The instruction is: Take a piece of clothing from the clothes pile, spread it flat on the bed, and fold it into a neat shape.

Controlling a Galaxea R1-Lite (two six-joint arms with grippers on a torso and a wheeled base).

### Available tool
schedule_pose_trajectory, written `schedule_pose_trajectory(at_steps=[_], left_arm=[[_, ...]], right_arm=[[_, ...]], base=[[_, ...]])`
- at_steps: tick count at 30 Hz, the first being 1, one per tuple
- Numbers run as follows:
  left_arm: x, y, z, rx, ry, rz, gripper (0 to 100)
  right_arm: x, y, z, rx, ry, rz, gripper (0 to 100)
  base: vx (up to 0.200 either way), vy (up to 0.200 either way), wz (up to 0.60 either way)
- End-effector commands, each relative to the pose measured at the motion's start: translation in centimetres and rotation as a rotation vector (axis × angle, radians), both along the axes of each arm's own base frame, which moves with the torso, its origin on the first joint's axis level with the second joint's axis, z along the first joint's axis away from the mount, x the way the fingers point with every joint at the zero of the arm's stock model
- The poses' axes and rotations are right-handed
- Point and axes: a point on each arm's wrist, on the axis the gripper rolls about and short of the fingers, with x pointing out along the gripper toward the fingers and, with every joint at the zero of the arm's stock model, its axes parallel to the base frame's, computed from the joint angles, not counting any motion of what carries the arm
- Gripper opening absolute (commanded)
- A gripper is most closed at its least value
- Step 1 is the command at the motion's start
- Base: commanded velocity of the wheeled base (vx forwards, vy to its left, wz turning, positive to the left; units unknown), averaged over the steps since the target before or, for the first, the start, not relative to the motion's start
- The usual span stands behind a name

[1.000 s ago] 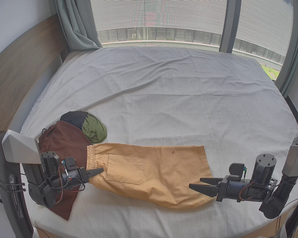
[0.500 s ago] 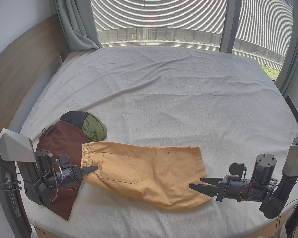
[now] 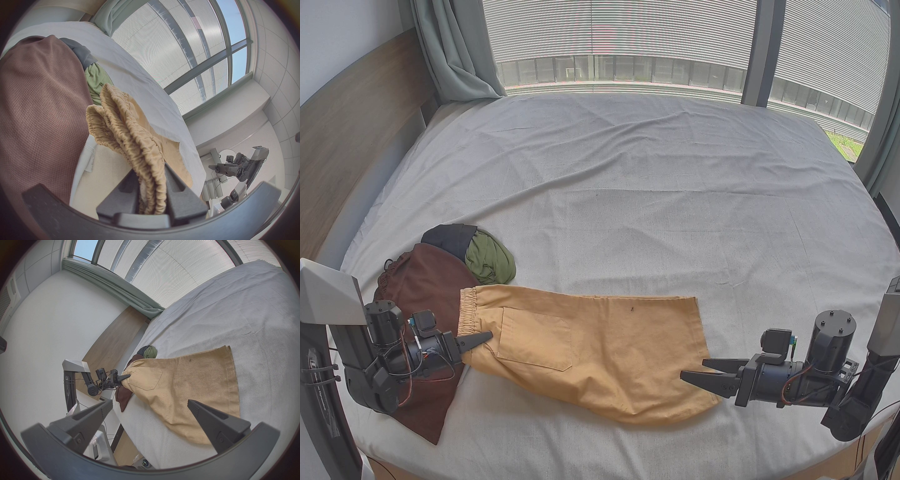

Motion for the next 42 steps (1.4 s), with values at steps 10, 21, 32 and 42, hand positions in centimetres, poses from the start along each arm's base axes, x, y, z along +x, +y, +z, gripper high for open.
schedule_pose_trajectory(at_steps=[10, 21, 32, 42], left_arm=[[-0.6, -3.1, 0.9, 0.024, -0.041, -0.098, 0], [-1.1, -5.9, 0.8, 0.056, -0.047, -0.137, 0], [-0.7, -8.1, 1.2, 0.050, -0.082, -0.191, 0], [0.2, -10.1, 2.2, 0.040, -0.142, -0.220, 0]], right_arm=[[0.0, 0.0, 0.0, 0.000, 0.001, 0.000, 100], [0.1, 0.0, 0.0, 0.001, -0.001, -0.003, 100], [0.0, -0.1, 0.1, 0.003, -0.005, -0.004, 100], [-0.1, 0.0, 0.1, 0.002, -0.004, 0.000, 100]], base=[[0.000, 0.000, 0.00], [0.000, 0.000, 0.00], [0.000, 0.000, 0.00], [0.000, 0.000, 0.00]])
